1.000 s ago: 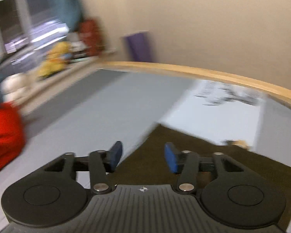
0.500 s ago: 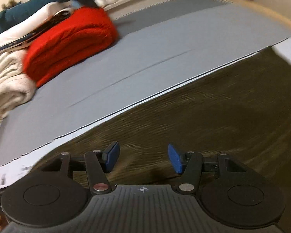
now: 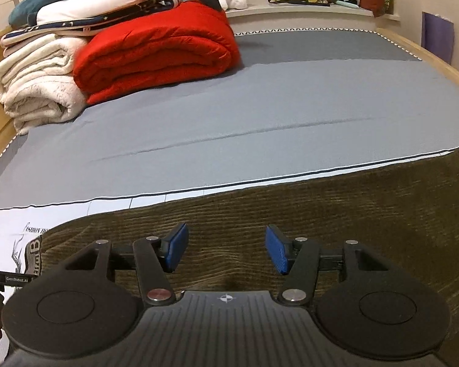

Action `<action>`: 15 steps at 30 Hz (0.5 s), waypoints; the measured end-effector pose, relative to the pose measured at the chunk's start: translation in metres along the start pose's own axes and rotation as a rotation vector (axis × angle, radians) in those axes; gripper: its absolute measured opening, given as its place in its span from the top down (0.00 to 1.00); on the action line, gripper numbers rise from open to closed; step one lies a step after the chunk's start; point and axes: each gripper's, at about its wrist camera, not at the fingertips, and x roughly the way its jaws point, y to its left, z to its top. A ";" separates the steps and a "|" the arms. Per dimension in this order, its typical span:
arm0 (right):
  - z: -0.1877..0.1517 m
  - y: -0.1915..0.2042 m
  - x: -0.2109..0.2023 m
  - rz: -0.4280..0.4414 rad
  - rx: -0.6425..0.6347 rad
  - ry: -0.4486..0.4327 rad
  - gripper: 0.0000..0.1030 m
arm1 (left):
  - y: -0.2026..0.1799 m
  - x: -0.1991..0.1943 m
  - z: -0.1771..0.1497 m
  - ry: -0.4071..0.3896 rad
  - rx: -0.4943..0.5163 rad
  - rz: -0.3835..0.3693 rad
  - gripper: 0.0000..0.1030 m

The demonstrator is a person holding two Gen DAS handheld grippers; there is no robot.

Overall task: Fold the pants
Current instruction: 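Grasp the waistband with the left tool and pull it to straighten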

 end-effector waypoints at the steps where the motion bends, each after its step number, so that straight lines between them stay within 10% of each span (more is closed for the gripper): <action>1: -0.001 -0.001 0.001 0.001 0.002 0.006 0.43 | 0.001 -0.003 0.000 -0.023 0.009 0.016 0.41; 2: 0.000 0.000 0.003 -0.002 0.001 0.010 0.43 | 0.003 -0.008 0.001 -0.051 0.010 0.021 0.60; 5: 0.000 0.001 0.007 -0.012 -0.001 0.015 0.43 | 0.005 -0.017 0.003 -0.085 0.022 0.005 0.74; 15: 0.001 -0.004 0.008 -0.023 0.017 0.015 0.43 | 0.015 -0.022 0.006 -0.080 0.030 0.084 0.79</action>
